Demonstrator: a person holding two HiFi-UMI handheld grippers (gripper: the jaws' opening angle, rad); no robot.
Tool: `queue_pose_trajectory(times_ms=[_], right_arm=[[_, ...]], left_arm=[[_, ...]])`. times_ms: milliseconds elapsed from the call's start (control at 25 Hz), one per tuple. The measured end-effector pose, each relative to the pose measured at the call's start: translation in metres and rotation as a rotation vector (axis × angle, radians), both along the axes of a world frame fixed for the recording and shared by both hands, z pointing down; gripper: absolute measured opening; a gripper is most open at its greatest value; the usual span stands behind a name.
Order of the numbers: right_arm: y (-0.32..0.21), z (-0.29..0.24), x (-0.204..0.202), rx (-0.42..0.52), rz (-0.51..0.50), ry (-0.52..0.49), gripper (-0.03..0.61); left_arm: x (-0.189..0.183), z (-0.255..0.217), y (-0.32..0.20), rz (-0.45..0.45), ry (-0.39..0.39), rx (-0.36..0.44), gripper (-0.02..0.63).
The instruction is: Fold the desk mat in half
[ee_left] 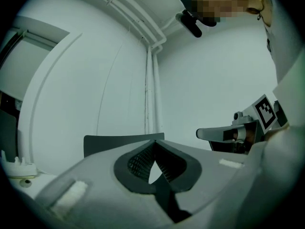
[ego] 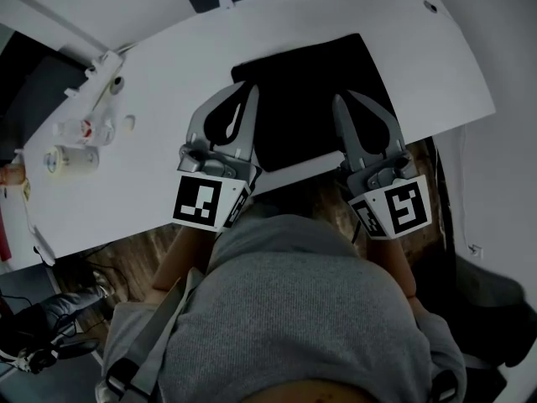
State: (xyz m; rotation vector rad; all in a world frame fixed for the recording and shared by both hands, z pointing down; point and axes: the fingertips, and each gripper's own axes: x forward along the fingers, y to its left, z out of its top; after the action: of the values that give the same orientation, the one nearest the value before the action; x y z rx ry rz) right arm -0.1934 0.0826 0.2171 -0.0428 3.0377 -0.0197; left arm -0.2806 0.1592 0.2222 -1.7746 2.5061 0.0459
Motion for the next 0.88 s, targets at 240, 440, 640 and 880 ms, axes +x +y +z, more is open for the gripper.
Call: queue_pose_trajectory(times_ms=[240, 440, 640, 880], right_arm=[[0.002, -0.005, -0.001, -0.029, 0.009, 0.0, 0.002], [0.005, -0.004, -0.001, -0.018, 0.018, 0.009, 0.002], [0.005, -0.001, -0.001, 0.0, 0.032, 0.027, 0.001], [0.006, 0.001, -0.001, -0.007, 0.027, 0.034, 0.001]], left_arm=[[-0.002, -0.003, 0.006, -0.013, -0.001, 0.007, -0.002], [-0.007, -0.005, 0.014, -0.033, -0.003, 0.011, -0.002], [-0.011, -0.004, 0.018, -0.042, -0.001, 0.008, -0.002], [-0.012, -0.002, 0.017, -0.042, 0.003, 0.001, -0.002]])
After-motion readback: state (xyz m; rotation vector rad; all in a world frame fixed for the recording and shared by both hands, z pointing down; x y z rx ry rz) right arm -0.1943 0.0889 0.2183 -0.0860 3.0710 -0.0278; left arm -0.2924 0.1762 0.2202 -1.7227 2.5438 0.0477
